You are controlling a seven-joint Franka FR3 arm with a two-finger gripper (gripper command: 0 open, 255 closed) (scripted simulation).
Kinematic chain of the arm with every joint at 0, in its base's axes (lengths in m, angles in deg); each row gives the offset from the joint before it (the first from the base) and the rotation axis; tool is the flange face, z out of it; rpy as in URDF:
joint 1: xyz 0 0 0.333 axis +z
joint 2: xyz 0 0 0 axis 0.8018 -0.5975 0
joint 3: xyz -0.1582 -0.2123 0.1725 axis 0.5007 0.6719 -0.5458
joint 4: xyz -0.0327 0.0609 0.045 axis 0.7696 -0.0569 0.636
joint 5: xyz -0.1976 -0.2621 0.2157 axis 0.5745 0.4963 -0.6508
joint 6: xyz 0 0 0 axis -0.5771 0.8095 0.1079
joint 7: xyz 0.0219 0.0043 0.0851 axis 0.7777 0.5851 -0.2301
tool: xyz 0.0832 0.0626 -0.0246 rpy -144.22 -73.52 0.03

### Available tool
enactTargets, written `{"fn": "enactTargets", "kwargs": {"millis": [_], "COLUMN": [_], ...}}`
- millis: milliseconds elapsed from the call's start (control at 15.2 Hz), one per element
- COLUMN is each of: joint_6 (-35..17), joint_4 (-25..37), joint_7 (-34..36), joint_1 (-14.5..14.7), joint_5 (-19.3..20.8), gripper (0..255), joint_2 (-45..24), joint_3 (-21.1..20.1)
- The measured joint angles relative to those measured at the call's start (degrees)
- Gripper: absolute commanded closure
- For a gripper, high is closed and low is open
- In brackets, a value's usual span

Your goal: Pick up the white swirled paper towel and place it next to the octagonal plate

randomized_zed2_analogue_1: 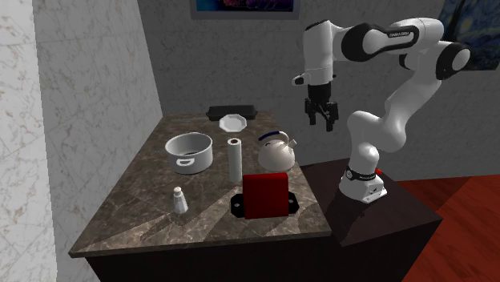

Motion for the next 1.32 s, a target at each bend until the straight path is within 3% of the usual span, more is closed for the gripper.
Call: {"fn": "enactTargets", "kwargs": {"millis": [132, 726, 1320], "joint_6": [-0.8, -13.6, -22.8], "joint_4": [0.1, 5.3, 16.5], "joint_7": [0.0, 0.4, 1.7], "joint_1": [-0.1, -2.7, -4.9], "joint_5": [0.2, 3.3, 5.4], "gripper": [0, 0, 0], "joint_2": [-0.8, -16.1, -33.6], "joint_3": [0.0, 1.5, 3.4]}}
